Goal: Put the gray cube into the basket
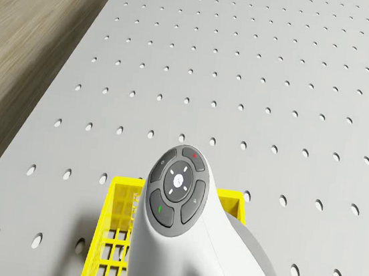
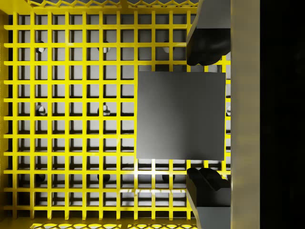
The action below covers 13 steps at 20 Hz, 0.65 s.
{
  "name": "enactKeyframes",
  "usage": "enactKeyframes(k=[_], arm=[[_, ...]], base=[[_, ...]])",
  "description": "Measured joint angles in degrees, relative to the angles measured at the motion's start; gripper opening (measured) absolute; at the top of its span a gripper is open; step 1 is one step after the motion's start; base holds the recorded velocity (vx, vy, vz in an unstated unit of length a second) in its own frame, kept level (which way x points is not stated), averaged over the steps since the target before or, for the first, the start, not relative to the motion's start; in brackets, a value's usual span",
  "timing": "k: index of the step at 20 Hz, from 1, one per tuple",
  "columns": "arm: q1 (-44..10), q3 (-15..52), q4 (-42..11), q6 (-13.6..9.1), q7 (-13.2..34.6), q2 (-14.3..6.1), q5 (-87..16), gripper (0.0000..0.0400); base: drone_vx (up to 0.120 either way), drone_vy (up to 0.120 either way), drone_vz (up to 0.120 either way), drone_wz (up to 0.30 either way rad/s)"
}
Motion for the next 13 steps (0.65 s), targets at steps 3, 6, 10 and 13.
enactKeyframes(k=[3,6,10,13], arm=[[0.37,0.82,-0.42,-0.61,-0.1,0.15,0.65,0.0372],[0.94,2.51,-1.21,-1.56,-0.2,0.18,2.14,0.0387],[1.76,5.54,-2.41,-3.04,-0.31,0.16,4.87,0.0395],[2.18,7.51,-3.07,-3.91,-0.34,0.14,6.67,0.0398]], base=[[0.0,0.0,0.0,0.0],[0.0,0.0,0.0,0.0],[0.0,0.0,0.0,0.0],[0.0,0.0,0.0,0.0]])
